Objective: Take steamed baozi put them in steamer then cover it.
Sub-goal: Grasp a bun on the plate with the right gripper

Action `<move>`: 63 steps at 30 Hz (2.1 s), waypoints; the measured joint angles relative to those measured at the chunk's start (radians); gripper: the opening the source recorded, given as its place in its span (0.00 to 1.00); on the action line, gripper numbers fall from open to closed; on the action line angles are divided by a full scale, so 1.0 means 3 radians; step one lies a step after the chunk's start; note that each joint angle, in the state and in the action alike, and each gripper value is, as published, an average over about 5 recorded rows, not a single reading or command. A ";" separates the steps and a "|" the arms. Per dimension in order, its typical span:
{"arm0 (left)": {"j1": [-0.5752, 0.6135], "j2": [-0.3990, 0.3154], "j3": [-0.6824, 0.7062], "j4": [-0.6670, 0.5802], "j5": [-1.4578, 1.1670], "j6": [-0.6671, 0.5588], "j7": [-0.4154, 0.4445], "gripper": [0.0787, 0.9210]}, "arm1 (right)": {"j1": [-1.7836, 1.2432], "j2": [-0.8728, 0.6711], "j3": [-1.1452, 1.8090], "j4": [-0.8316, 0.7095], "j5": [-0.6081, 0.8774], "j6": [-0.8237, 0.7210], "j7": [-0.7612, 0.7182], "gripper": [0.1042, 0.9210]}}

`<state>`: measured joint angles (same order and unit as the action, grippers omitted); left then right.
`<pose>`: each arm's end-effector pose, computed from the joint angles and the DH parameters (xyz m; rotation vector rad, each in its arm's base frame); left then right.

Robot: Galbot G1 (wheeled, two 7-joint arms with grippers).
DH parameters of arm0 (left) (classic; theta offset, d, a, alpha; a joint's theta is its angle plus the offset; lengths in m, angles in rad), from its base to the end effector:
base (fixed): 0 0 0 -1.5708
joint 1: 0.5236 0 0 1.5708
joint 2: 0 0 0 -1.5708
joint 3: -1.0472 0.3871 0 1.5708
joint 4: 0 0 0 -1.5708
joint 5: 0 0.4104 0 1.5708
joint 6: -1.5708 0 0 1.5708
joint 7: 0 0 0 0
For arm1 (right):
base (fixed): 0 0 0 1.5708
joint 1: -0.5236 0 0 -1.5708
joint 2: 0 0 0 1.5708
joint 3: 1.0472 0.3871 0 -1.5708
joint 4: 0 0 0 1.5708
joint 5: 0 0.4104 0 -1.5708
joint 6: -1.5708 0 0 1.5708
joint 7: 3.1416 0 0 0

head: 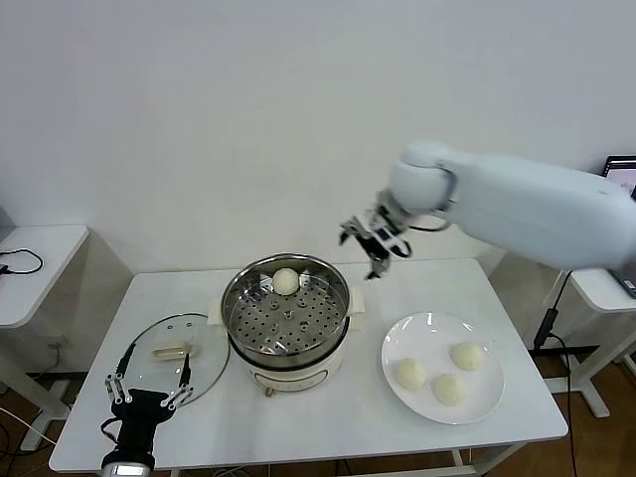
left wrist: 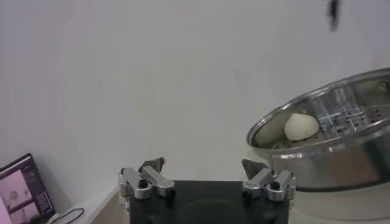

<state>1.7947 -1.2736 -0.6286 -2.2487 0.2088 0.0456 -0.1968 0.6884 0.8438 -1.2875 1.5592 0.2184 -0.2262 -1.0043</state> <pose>0.1555 0.0700 -0.2999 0.1272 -3.0029 -0.7833 0.5662 0.0374 -0.0049 1.5490 -1.3300 1.8410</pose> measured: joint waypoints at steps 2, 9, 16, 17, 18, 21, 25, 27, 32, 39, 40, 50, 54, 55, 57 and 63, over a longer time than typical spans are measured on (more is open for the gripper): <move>-0.0009 0.0004 0.0002 0.0004 0.0000 0.0001 0.0000 0.88 | -0.0045 -0.0196 0.0008 0.0138 -0.0013 -0.0083 0.0006 0.88; 0.0002 -0.0005 -0.0019 0.0012 -0.0001 0.0004 -0.0002 0.88 | -0.0434 -0.0704 0.0154 0.0438 -0.0137 -0.0285 0.0061 0.88; 0.0005 -0.0032 -0.0037 0.0033 0.0002 0.0006 -0.0007 0.88 | -0.0904 -0.0919 0.0371 0.0544 -0.0292 -0.0360 0.0056 0.88; 0.0005 -0.0036 -0.0037 0.0035 0.0002 0.0007 -0.0007 0.88 | -0.0964 -0.0936 0.0397 0.0549 -0.0317 -0.0365 0.0053 0.88; 0.0006 -0.0041 -0.0036 0.0036 0.0004 0.0007 -0.0007 0.88 | -0.1023 -0.0951 0.0423 0.0551 -0.0343 -0.0370 0.0052 0.88; 0.0006 -0.0058 -0.0025 0.0040 0.0008 0.0008 -0.0008 0.88 | -0.1192 -0.0977 0.0497 0.0549 -0.0424 -0.0378 0.0050 0.88; -0.0005 -0.0070 -0.0021 0.0050 0.0010 0.0012 -0.0007 0.88 | -0.1407 -0.0986 0.0587 0.0522 -0.0545 -0.0376 0.0048 0.88; -0.0012 -0.0068 -0.0023 0.0057 0.0010 0.0014 -0.0006 0.88 | -0.1507 -0.0983 0.0629 0.0500 -0.0597 -0.0376 0.0049 0.88; -0.0025 -0.0060 -0.0035 0.0079 0.0008 0.0016 -0.0005 0.88 | -0.1734 -0.0944 0.0726 0.0425 -0.0703 -0.0373 0.0056 0.88; -0.0026 -0.0048 -0.0067 0.0106 -0.0004 0.0016 -0.0005 0.88 | -0.1996 -0.0827 0.0817 0.0291 -0.0822 -0.0375 0.0088 0.88; -0.0027 -0.0046 -0.0071 0.0108 -0.0007 0.0016 -0.0005 0.88 | -0.2024 -0.0807 0.0821 0.0272 -0.0837 -0.0377 0.0094 0.88; -0.0039 -0.0058 -0.0079 0.0117 -0.0012 0.0014 -0.0005 0.88 | -0.2192 -0.0609 0.0867 0.0053 -0.0961 -0.0374 0.0163 0.86; -0.0032 -0.0060 -0.0090 0.0118 -0.0011 0.0012 -0.0006 0.88 | -0.2242 -0.0531 0.0885 -0.0028 -0.0988 -0.0385 0.0173 0.80; -0.0030 -0.0061 -0.0092 0.0118 -0.0012 0.0012 -0.0006 0.88 | -0.2251 -0.0516 0.0888 -0.0043 -0.0994 -0.0391 0.0173 0.77; -0.0027 -0.0065 -0.0093 0.0118 -0.0011 0.0011 -0.0006 0.88 | -0.2264 -0.0493 0.0892 -0.0064 -0.1002 -0.0402 0.0169 0.72; -0.0027 -0.0079 -0.0084 0.0110 -0.0008 0.0011 -0.0006 0.88 | -0.2274 -0.0455 0.0904 -0.0116 -0.1016 -0.0415 0.0146 0.59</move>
<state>1.7866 -1.2973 -0.6537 -2.2159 0.2063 0.0490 -0.1987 0.0062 0.7073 -1.0163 1.5245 -0.0863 -0.3506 -0.9605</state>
